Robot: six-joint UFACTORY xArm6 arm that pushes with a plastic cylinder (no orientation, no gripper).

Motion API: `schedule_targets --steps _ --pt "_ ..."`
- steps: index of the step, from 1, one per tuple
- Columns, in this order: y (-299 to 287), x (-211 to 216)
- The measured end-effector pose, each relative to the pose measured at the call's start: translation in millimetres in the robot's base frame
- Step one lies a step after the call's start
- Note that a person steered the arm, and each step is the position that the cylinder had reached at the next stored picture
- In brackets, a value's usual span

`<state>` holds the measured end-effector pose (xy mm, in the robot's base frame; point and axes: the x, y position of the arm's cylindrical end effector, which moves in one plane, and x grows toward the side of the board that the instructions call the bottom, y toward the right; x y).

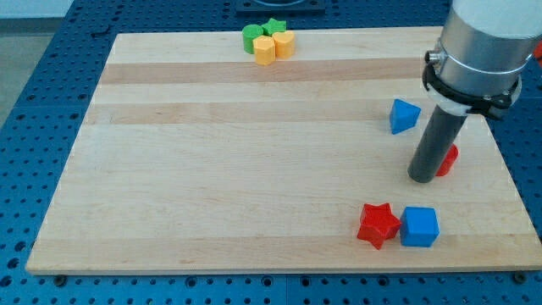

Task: Slide the red circle to the blue triangle

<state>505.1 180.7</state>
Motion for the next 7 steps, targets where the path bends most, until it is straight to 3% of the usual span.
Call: schedule_targets --steps 3,5,7 --pt "5 11" --pt "-2 -41" --pt "-2 12"
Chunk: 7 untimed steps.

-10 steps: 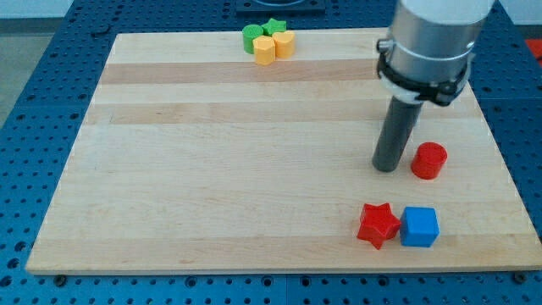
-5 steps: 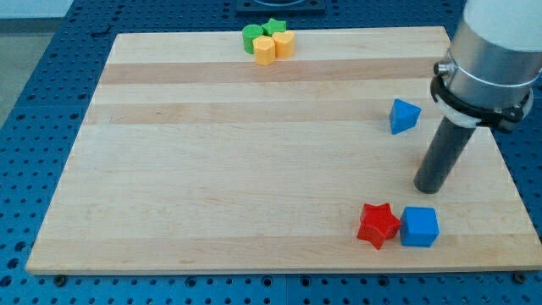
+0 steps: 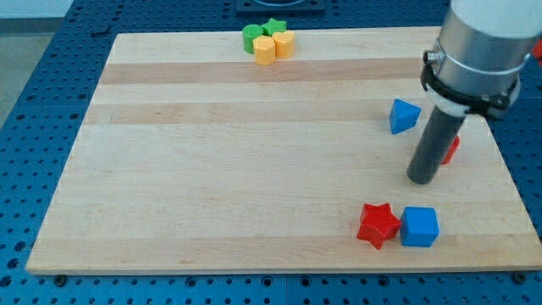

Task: Slide the red circle to the blue triangle

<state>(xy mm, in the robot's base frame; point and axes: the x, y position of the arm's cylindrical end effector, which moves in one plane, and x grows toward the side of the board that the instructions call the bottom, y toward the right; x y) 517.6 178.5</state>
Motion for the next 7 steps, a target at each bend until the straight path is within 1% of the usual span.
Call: schedule_targets --steps 1,2,3,4,7 --pt "18 11" --pt "43 -13" --pt "55 -41" --pt "61 -60" --pt "71 -62"
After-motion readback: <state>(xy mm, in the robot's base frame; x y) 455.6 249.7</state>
